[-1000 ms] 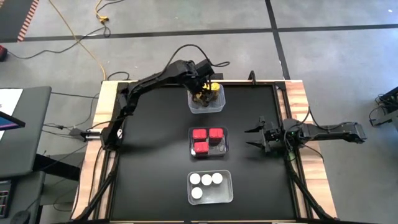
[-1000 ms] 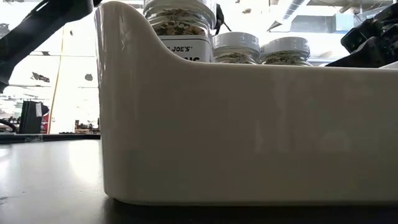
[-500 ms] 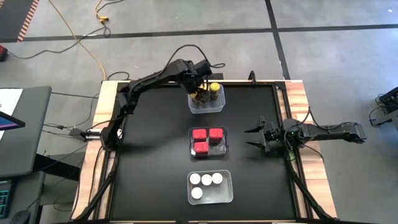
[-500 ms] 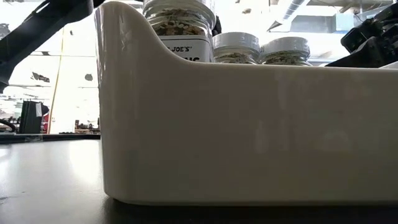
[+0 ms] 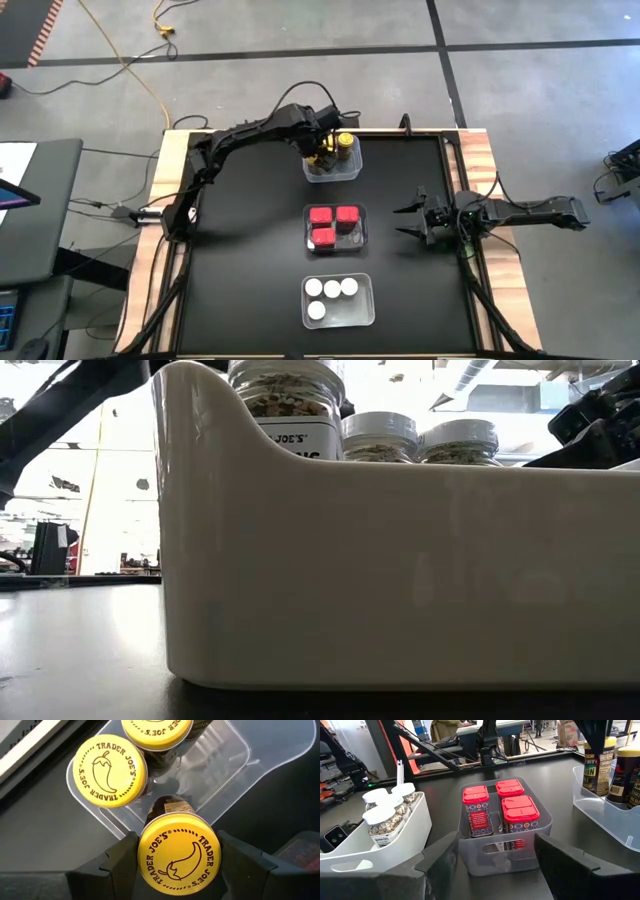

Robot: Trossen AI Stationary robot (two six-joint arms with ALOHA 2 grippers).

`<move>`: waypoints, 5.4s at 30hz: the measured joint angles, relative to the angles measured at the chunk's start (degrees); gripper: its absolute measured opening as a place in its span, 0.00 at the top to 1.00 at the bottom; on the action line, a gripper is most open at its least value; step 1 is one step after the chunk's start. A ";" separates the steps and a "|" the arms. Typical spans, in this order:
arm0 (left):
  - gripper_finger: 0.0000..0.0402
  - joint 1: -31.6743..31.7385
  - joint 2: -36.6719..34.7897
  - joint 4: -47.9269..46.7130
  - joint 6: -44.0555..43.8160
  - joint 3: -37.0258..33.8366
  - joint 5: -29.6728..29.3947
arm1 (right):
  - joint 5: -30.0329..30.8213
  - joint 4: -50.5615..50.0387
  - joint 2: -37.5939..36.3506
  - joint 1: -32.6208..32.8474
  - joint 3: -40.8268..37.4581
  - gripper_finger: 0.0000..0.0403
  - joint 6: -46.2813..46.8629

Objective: Sort spices by type
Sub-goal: Put the yellow seasoning bottle into the transparent bin

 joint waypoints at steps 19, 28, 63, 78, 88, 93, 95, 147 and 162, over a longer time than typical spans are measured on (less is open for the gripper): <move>0.43 0.00 0.04 3.94 -2.76 -2.99 0.99 | 0.00 -0.01 0.01 -0.01 0.00 0.29 0.01; 0.43 -0.04 0.04 4.32 -3.63 -2.99 1.04 | 0.00 -0.01 0.01 0.00 0.00 0.29 0.01; 0.43 -0.89 1.79 4.87 -4.29 -2.94 0.42 | 0.00 -0.01 0.01 0.00 0.00 0.29 0.00; 0.43 -0.29 2.60 3.36 -5.62 -1.81 3.72 | 0.00 0.21 -0.01 -0.01 0.00 0.29 0.00; 0.43 0.06 2.67 -1.08 -6.98 -0.49 6.15 | -0.02 0.21 0.01 0.00 0.00 0.29 -0.01; 0.43 0.24 2.69 -1.47 -6.70 0.82 6.28 | -0.01 0.22 -0.01 -0.01 0.00 0.29 0.01; 0.43 0.45 2.69 -1.55 -6.70 1.04 6.28 | -0.01 0.23 0.01 0.00 0.00 0.29 0.01; 0.31 0.63 2.95 1.00 -6.85 0.80 2.76 | -0.02 0.23 -0.01 -0.02 0.00 0.29 0.01; 0.31 0.72 -0.30 -1.35 -2.18 0.77 4.44 | 0.00 0.23 -0.01 0.00 0.00 0.29 0.00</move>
